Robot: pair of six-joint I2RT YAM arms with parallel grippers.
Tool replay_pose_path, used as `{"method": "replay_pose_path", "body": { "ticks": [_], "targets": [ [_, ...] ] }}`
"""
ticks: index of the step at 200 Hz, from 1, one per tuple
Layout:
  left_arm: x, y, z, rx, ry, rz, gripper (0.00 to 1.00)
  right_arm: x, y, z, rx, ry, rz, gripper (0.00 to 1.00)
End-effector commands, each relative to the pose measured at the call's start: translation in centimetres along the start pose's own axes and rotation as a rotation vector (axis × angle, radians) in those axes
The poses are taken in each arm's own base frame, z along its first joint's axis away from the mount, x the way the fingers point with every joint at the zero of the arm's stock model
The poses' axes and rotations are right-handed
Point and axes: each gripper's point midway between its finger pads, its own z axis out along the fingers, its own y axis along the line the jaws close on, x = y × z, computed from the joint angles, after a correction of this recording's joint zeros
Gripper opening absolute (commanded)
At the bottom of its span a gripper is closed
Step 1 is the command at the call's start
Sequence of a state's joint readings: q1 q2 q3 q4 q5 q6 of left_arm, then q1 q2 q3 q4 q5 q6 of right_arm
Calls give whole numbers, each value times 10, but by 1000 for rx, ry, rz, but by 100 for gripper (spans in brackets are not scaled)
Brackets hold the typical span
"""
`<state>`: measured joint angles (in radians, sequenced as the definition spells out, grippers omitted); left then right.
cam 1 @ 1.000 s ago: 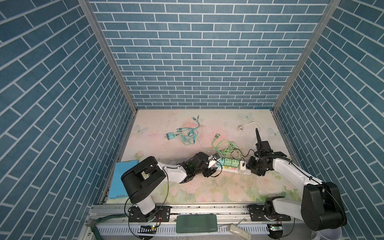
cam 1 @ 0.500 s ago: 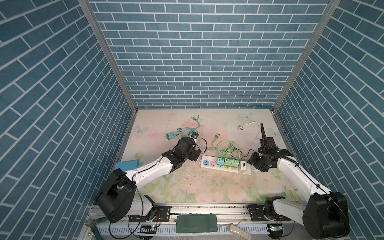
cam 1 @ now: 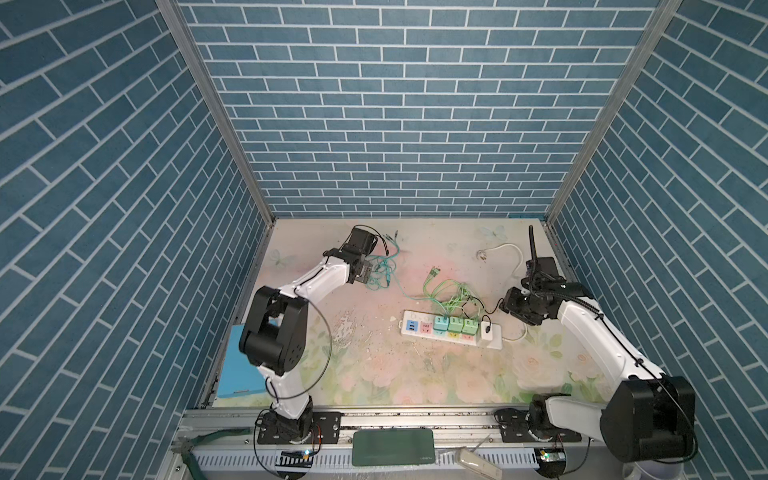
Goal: Insert the plug
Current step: 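Move the left gripper to the loose teal charger while the right moves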
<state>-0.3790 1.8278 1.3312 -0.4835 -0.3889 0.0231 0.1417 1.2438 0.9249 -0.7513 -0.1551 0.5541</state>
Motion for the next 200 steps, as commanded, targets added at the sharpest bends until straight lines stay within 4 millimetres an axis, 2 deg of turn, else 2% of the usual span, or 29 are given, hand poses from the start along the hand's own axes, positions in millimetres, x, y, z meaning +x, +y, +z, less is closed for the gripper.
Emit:
{"method": "replay_pose_path", "body": {
  "ticks": [1, 24, 52, 67, 96, 114, 132, 156, 174, 200],
  "targets": [
    [18, 3, 8, -1, 122, 152, 90, 2, 6, -1, -23, 41, -62, 52],
    [19, 9, 26, 37, 142, 194, 86, -2, 7, -1, -17, 33, -81, 51],
    [11, 12, 38, 98, 118, 233, 84, -2, 7, 1, -17, 42, -95, 50],
    [12, 3, 43, 184, 134, 277, 82, -4, 9, 1, -24, 38, -96, 49],
    [11, -2, 62, 199, 150, 387, 82, -3, 10, 3, -34, 34, -91, 48],
    [9, -1, 67, 227, 166, 402, 80, -2, 13, 2, -51, 39, -92, 48],
    [9, 1, 68, 244, 177, 401, 77, -8, 21, -9, -88, 4, -104, 46],
    [16, 1, 70, 259, 196, 409, 77, -17, 39, -32, -135, -51, -162, 48],
    [19, 1, 72, 266, 204, 409, 77, -20, 61, -47, -133, -62, -254, 48],
    [23, -1, 77, 275, 210, 409, 75, -7, 108, -52, -161, -8, -388, 48]
  ]
}}
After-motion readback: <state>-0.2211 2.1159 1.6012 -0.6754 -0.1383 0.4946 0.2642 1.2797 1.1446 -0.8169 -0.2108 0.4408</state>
